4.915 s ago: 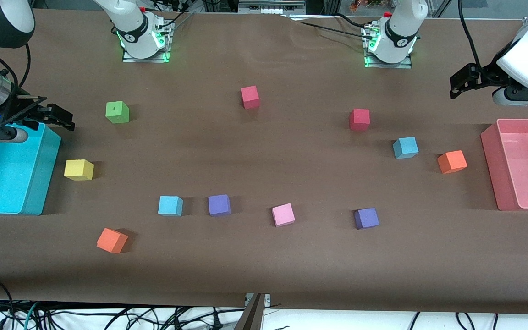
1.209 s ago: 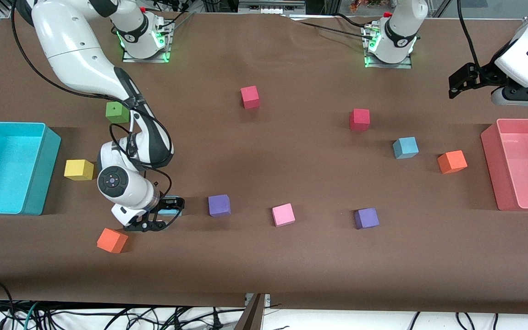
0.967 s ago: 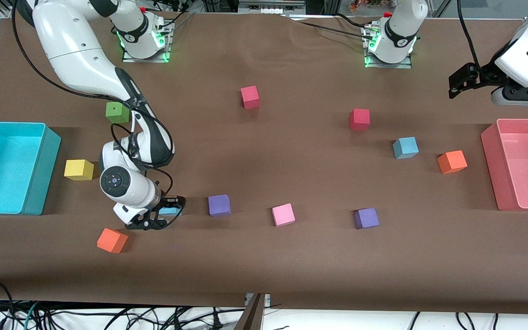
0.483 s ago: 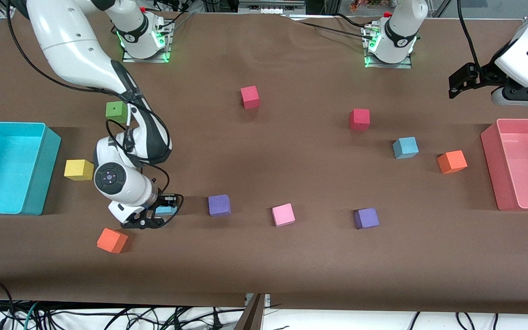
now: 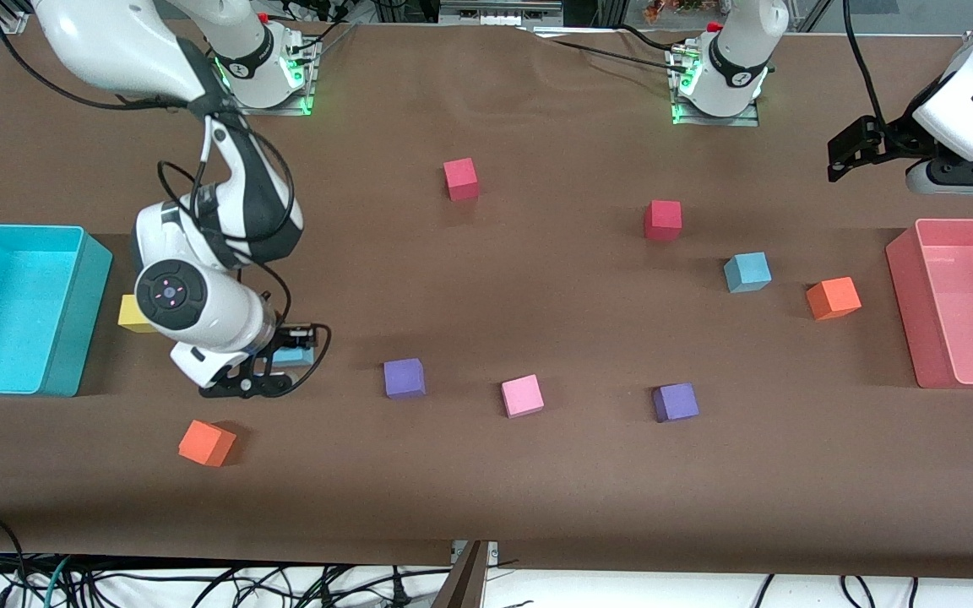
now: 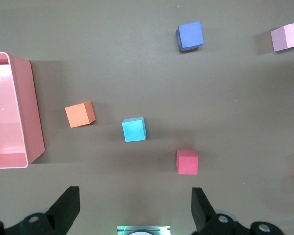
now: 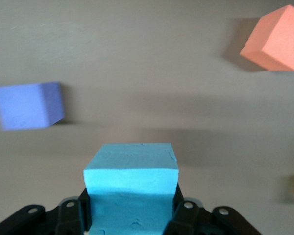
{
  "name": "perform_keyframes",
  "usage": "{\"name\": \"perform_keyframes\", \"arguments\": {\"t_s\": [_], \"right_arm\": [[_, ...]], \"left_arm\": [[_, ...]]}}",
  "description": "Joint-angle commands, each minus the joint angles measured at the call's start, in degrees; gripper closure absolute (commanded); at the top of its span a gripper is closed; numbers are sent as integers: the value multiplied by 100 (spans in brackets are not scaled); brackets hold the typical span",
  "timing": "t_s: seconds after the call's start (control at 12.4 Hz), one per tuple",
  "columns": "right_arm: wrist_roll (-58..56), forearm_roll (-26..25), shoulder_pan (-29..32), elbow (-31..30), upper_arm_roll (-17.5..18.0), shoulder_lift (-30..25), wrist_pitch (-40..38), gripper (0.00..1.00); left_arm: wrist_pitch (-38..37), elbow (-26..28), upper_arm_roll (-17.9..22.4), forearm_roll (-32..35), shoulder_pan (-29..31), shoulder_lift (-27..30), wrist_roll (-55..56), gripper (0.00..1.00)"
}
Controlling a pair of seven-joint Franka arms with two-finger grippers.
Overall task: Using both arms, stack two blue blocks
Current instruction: 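Lift the light blue cube and carry it toward the table center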
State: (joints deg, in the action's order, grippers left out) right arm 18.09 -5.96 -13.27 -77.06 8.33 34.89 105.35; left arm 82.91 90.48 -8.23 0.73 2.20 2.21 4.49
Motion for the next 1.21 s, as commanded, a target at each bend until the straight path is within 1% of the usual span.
{"name": "perform_keyframes", "arguments": {"t_s": [0.0, 0.08, 0.16, 0.4, 0.48, 0.56, 0.73, 0.89, 0.97, 1.13], "right_arm": [[842, -28, -359, 314, 124, 71, -314, 80], [1194, -37, -465, 349, 281, 123, -296, 80], [1571, -37, -605, 367, 361, 219, -235, 80], [2162, -54, -1115, 595, 380, 553, -76, 80], [2277, -46, -1230, 700, 380, 659, 45, 80], [2296, -45, -1370, 788, 380, 756, 343, 79], [2558, -45, -1581, 763, 371, 861, 468, 80], [2577, -72, -1854, 684, 327, 967, 679, 80], [2560, -54, -1837, 579, 327, 994, 836, 80], [2542, -46, -1855, 342, 336, 1090, 1458, 80]], "left_arm": [[-3, 137, 41, -65, 0, 131, 52, 0], [-3, 137, 41, -65, 0, 131, 52, 0], [-3, 137, 41, -65, 0, 122, 52, 0], [6, 137, 50, -65, 9, 122, 52, 0], [6, 137, 50, -65, 9, 122, 52, 0], [-3, 137, 50, -56, 9, 113, 52, 0], [6, 137, 76, -64, 26, 96, 52, 0], [32, 145, 111, -56, 35, 69, 52, 0], [58, 154, 111, -56, 27, 69, 52, 0], [111, 198, 111, -12, 35, 60, 52, 0]]}}
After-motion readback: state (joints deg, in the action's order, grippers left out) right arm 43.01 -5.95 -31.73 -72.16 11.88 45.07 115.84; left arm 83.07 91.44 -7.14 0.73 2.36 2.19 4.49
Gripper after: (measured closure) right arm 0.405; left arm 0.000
